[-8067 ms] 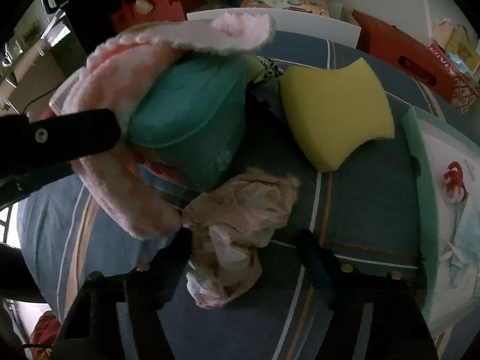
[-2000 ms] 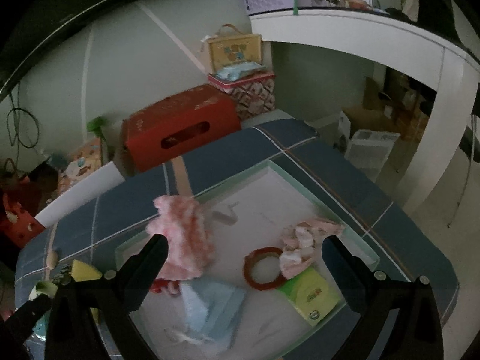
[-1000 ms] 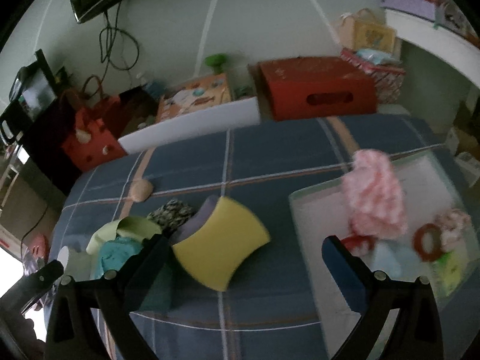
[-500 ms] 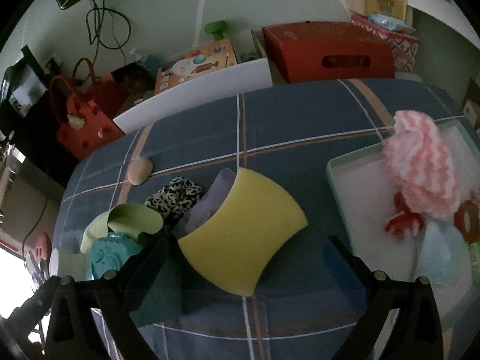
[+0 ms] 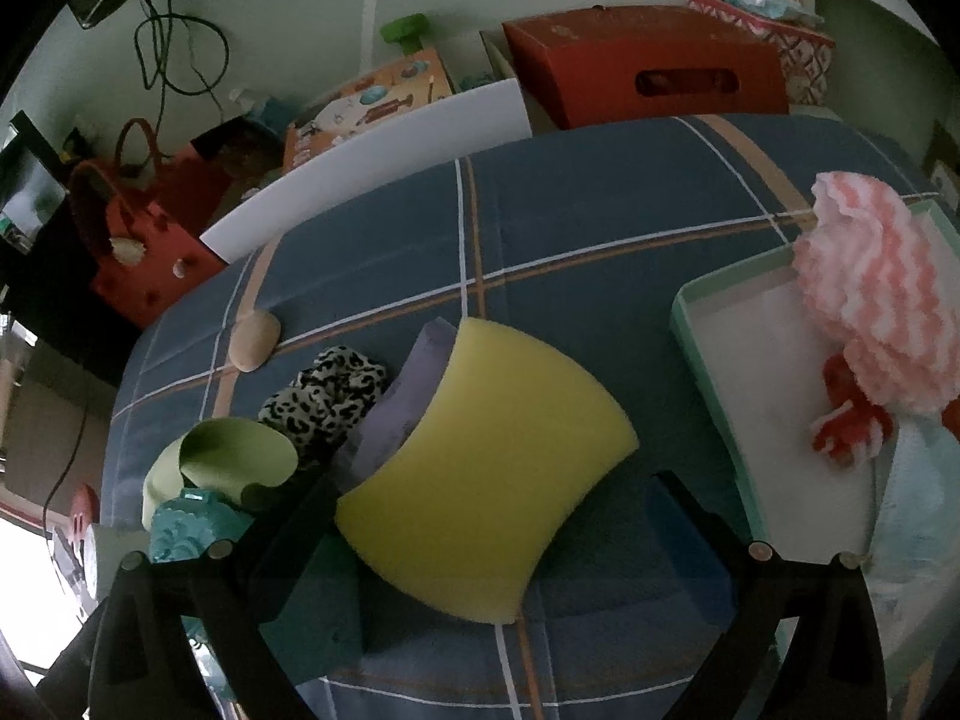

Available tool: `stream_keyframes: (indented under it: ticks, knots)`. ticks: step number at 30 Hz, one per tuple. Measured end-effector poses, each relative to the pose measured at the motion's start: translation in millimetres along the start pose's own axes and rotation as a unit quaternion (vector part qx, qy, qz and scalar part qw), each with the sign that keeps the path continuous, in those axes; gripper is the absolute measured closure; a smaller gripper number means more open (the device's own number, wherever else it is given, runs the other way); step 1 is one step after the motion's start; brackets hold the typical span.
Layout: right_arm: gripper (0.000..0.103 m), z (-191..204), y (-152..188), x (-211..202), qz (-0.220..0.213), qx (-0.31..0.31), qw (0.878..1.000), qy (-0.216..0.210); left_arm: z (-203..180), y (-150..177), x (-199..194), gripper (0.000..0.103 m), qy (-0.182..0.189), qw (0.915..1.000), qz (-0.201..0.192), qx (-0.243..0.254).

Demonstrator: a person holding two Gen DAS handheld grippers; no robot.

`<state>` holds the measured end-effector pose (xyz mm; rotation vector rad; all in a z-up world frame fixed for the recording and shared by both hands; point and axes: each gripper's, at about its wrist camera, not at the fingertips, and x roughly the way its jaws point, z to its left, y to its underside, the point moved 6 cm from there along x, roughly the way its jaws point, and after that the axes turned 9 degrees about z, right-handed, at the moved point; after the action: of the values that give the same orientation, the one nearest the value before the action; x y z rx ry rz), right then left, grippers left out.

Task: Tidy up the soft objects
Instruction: 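Lower the right gripper onto the yellow sponge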

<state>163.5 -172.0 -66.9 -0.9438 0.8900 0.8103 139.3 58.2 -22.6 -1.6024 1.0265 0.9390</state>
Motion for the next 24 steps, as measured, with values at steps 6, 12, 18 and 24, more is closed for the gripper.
stream_keyframes:
  ticks: [6,12,18,24]
  knots:
    - [0.0,2,-1,4,0.0,-0.002,1.0,-0.001,-2,0,3,0.008,0.001,1.0,0.004,0.002]
    - [0.0,11,-1,8,0.002,-0.013,1.0,-0.006,-1,0,4,0.008,0.003,1.0,0.005,0.002]
    - [0.0,10,0,9,0.0,-0.012,1.0,-0.008,0,0,4,0.008,0.002,1.0,0.004,0.001]
    - [0.006,4,-2,5,-0.01,-0.006,1.0,-0.013,1,0,4,0.008,0.0,1.0,0.005,0.003]
